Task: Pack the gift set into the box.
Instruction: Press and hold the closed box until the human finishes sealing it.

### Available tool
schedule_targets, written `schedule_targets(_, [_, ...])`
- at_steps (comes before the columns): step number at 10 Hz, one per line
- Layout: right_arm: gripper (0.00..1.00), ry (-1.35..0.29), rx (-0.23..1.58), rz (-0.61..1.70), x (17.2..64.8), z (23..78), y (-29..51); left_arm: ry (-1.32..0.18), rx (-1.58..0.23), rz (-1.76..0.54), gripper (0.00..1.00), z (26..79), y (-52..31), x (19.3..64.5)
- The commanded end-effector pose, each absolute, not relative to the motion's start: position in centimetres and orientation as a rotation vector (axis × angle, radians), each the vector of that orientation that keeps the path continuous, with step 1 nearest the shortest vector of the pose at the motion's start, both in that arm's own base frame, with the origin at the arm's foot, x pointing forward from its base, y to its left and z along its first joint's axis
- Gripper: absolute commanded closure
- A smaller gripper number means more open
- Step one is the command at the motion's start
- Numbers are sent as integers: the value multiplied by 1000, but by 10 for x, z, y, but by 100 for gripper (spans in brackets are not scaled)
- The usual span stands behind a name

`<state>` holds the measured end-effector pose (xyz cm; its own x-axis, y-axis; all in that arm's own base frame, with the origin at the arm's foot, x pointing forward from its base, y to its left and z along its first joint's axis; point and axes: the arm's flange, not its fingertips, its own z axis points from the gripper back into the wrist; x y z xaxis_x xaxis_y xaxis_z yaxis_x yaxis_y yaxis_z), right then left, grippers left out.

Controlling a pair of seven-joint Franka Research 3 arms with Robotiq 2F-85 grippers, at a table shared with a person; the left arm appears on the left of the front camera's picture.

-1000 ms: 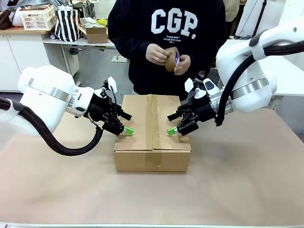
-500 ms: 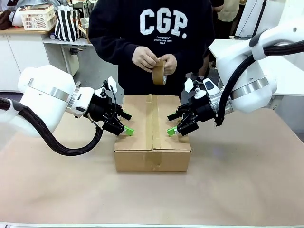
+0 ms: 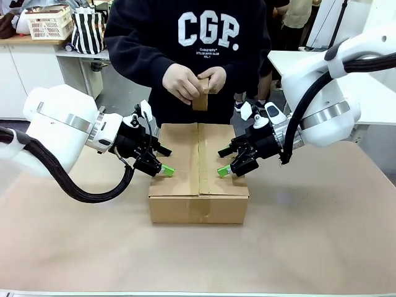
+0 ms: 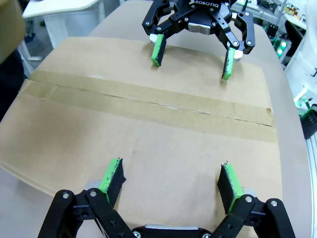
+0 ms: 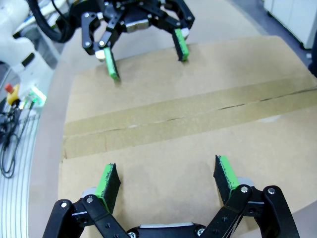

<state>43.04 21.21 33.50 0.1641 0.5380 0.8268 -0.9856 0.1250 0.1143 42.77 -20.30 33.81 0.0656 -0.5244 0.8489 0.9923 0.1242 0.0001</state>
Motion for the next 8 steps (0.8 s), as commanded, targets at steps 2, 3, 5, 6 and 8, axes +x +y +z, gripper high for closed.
schedule_targets(2, [0,-709,770,1255,430,335,213,-815,-732,-1303,0,338,-202,427])
schedule_targets(3, [0,-709,770,1255,430,335,213,-815,-732,-1303,0,338,-202,427])
schedule_targets(5, [0,-709,770,1255,430,335,213,-815,-732,-1303,0,338,-202,427])
schedule_targets(6, [0,-709,770,1255,430,335,213,-815,-732,-1303,0,338,-202,427])
schedule_targets(8, [0,-709,770,1255,430,335,213,-815,-732,-1303,0,338,-202,427])
